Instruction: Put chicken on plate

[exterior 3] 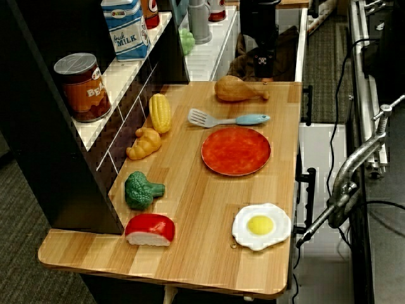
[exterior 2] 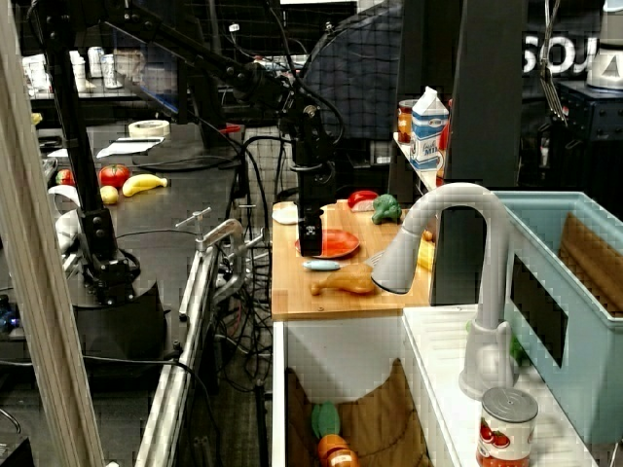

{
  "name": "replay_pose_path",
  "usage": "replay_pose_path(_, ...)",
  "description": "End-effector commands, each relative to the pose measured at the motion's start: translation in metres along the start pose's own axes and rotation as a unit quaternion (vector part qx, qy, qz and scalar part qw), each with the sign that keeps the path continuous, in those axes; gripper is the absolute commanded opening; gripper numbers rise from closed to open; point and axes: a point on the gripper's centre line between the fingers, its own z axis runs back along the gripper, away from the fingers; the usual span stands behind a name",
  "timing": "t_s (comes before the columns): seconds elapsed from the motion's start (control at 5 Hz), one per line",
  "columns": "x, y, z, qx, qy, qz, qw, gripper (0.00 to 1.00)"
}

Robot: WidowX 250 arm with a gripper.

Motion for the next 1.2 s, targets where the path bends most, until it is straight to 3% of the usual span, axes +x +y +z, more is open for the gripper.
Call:
replay_pose_path(0.0,0.000,0.000,0.000,0.000,0.000,0.000,1.0000,1.00)
replay_pose_path(0.2,0.013,-0.006,-0.020,0.008,-0.005,-0.005,0.9999,1.00)
replay_pose_path(0.6,0.009,-0.007,-0.022,0.007,-0.022,-0.008,0.9997,1.00)
replay_pose_path(1.0,0.014,-0.008,-0.035,0.038,-0.051,0.013,0.9979,1.00)
